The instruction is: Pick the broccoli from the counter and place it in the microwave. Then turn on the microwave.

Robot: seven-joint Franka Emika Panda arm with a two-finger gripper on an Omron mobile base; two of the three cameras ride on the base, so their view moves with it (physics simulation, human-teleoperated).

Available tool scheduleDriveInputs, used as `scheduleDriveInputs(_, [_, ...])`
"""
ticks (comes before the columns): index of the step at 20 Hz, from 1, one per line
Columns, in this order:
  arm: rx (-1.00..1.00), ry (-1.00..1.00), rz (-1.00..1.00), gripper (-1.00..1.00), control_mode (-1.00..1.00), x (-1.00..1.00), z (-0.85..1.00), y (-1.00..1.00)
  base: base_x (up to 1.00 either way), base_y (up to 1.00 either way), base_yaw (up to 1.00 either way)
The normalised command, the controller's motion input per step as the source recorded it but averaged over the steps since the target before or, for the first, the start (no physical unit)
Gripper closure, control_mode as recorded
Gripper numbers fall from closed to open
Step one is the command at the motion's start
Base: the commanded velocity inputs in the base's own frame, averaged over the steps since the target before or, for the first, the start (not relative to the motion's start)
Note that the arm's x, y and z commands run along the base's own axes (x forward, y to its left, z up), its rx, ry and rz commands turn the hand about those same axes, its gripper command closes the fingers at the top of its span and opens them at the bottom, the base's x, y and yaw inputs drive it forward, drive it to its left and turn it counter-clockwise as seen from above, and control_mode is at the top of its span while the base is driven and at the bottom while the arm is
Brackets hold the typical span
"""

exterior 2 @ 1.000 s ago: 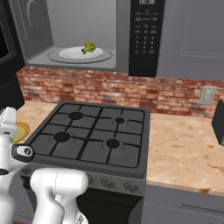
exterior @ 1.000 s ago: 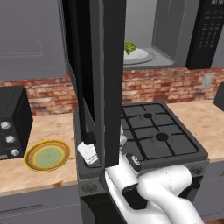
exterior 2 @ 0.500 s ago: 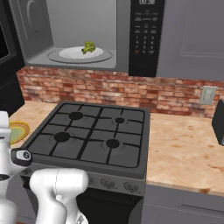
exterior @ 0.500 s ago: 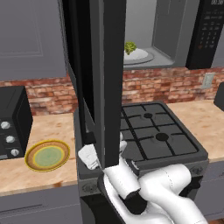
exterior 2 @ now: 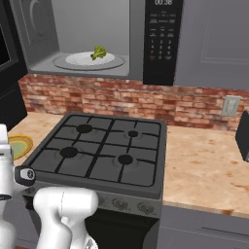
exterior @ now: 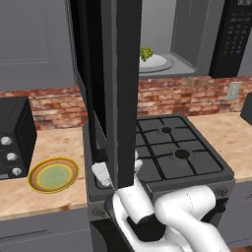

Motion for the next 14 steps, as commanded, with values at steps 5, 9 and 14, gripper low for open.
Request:
scheduleDriveInputs(5, [0.0,0.07,-0.42,1.0,-1.0,-0.96,0.08,0.97,0.0,0.0,0.0])
scheduleDriveInputs(9, [0.0,0.06,-0.41,1.0,-1.0,-1.0,0.14,1.0,0.0,0.0,0.0])
scheduleDriveInputs(14, [0.0,0.08,-0.37,1.0,-1.0,-1.0,0.31,1.0,0.0,0.0,0.0])
